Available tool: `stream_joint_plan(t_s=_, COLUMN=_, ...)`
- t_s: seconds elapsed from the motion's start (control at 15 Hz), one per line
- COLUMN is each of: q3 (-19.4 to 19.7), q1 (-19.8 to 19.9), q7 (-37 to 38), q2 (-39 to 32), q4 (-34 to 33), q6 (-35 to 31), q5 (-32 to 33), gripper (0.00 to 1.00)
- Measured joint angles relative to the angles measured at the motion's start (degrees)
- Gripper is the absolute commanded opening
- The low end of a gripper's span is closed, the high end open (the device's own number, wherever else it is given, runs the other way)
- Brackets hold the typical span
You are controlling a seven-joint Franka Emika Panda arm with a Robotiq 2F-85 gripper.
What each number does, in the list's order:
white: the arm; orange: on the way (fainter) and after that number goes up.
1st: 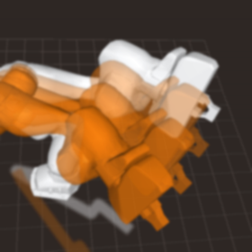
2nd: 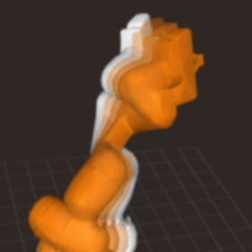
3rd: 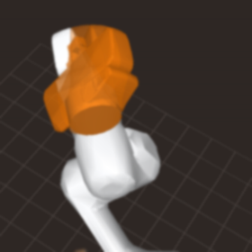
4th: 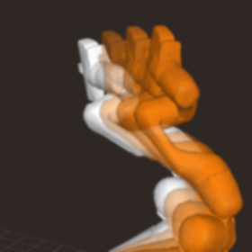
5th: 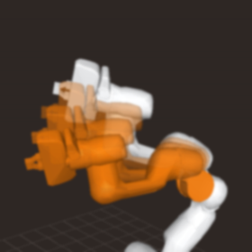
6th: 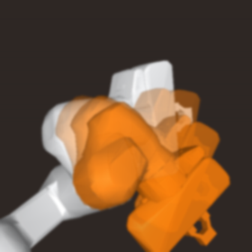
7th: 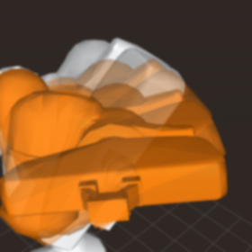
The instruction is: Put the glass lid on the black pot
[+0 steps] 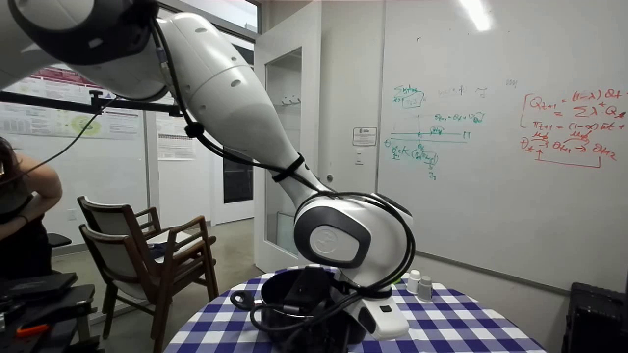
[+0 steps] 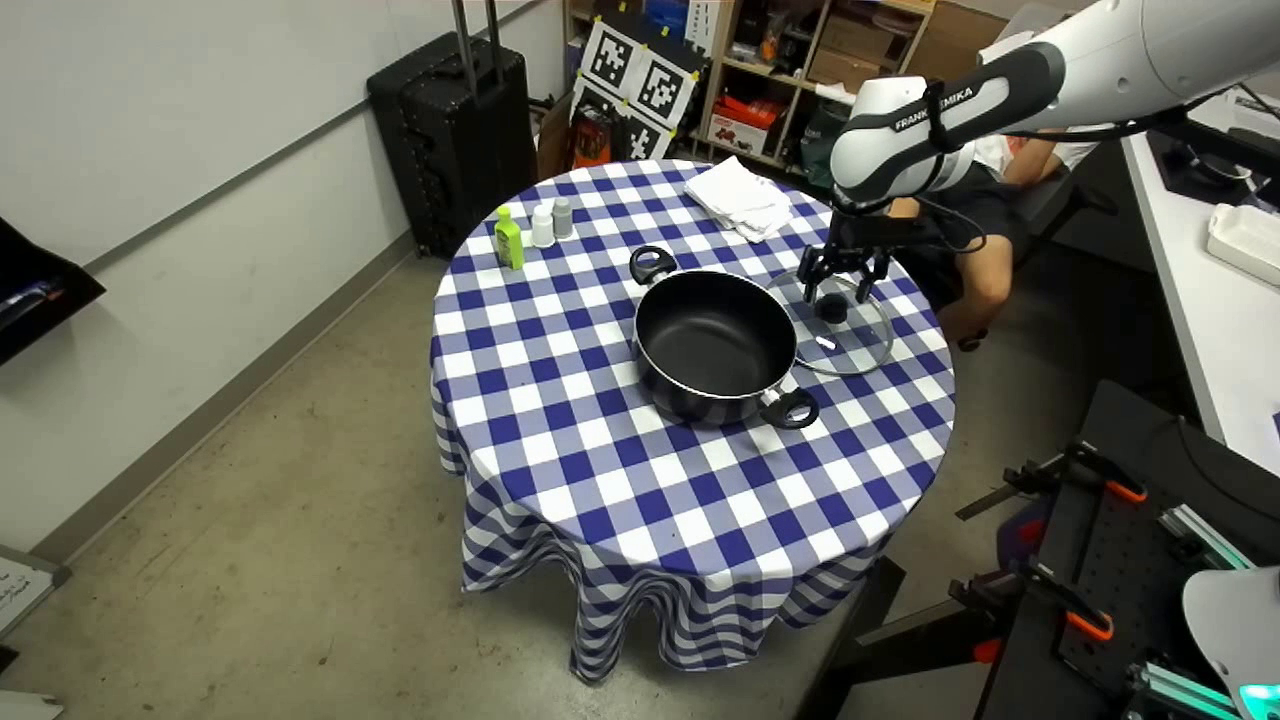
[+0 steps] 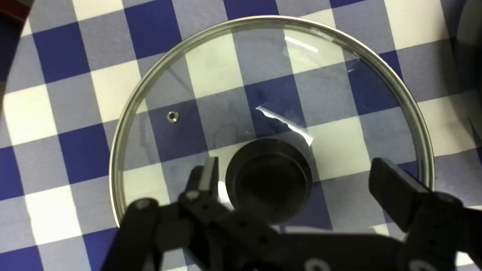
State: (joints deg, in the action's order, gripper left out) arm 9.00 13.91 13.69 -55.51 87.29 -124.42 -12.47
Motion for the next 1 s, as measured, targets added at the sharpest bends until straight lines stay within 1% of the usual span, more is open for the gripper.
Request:
stream_joint_plan(t_s=0.4, q3=0.2, q1=0.8, q7=2.2, q2=-3.0, q4=-2.1, q6=0.9, q5=-0.1, gripper=1.00)
stream_joint_plan(t_s=0.87, q3=0.2, q1=1.7, q7=2.9, q2=-3.3, q4=-3.6, q6=0.9, q5=-0.3, gripper=1.00)
stream_joint_plan(t_s=0.93, q3=0.2, q1=1.7, q7=2.9, q2=-3.3, q4=-3.8, q6=0.9, q5=-0.3, gripper=0.99)
stream_joint_plan(t_s=1.0, q3=0.2, q1=1.7, q7=2.9, q2=-3.3, q4=-4.1, q6=0.9, q5=-0.3, gripper=0.74)
